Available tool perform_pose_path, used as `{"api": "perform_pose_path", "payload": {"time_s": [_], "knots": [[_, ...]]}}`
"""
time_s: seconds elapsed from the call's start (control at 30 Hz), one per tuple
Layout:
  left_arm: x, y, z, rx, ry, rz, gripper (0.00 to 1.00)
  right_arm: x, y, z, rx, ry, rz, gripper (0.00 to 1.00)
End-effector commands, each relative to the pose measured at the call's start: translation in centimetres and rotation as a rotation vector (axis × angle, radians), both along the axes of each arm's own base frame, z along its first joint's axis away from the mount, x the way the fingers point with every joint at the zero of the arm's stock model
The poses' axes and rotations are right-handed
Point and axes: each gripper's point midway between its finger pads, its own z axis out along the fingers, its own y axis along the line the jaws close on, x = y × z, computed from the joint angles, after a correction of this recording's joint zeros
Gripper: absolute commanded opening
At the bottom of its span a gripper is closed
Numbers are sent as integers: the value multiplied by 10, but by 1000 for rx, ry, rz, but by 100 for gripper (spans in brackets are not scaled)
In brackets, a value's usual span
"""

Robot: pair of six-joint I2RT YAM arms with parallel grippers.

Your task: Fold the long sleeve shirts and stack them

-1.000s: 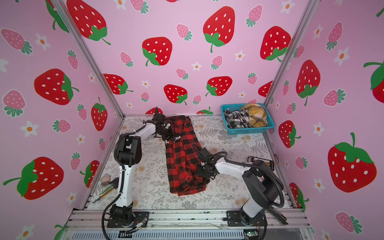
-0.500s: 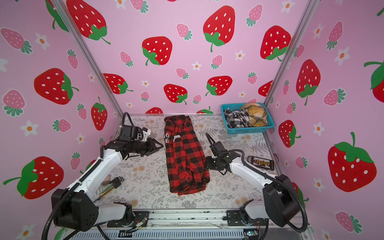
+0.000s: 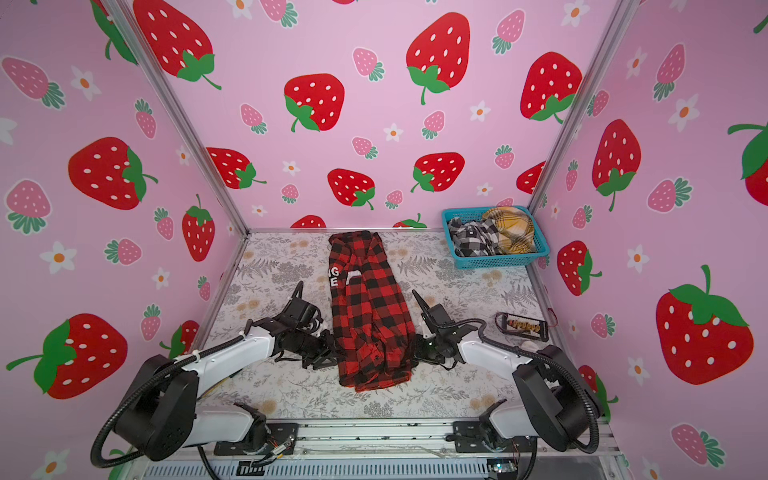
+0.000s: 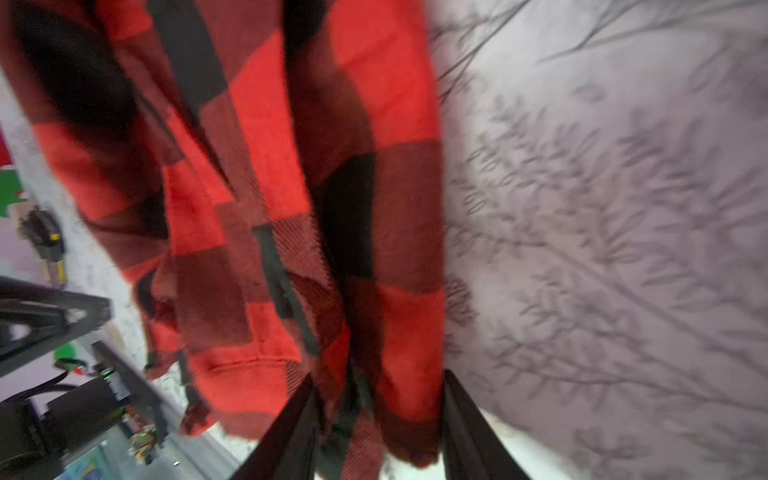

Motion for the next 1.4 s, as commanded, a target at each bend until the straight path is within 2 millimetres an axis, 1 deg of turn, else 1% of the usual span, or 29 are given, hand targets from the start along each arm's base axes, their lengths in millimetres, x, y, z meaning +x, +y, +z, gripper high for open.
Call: {"api": "perform_pose_path", "payload": {"time_s": [0.0, 0.17, 0.23, 0.33, 0.5, 0.57, 0.6, 0.7, 0.8, 0.87, 1.1, 1.27, 1.37], "knots": [[-2, -1, -14, 17, 48, 40, 40, -14, 12, 1, 70, 54, -41, 46], [-5, -4, -23, 26, 90, 15, 38, -25, 22, 1, 70, 73, -25, 42], [-9, -4, -25, 34, 106, 1, 37, -26, 21, 0, 65, 72, -32, 43], [-15, 4, -23, 50, 113, -6, 36, -25, 16, 0, 37, 63, -45, 44], [-22, 27, -8, 102, 80, -5, 44, -24, 7, 3, 12, 51, -68, 50], [-25, 30, -8, 103, 80, -5, 45, -24, 3, 1, -3, 48, -76, 50], [-26, 29, -9, 100, 87, -6, 45, -24, 2, 0, -5, 53, -75, 50], [-27, 20, -15, 65, 113, -10, 45, -25, 3, -1, -2, 60, -67, 45], [-26, 11, -17, 59, 116, -27, 44, -26, 7, 1, 14, 64, -60, 44], [-26, 7, -18, 61, 117, -37, 44, -27, 8, 1, 22, 68, -52, 41], [-25, 4, -28, 62, 133, -32, 40, -28, 18, 1, 58, 86, -32, 32], [-20, -6, -30, 58, 130, -46, 40, -31, 25, -2, 61, 95, -17, 31], [-21, -12, -32, 66, 135, -67, 38, -33, 27, -3, 63, 96, -13, 29]]}}
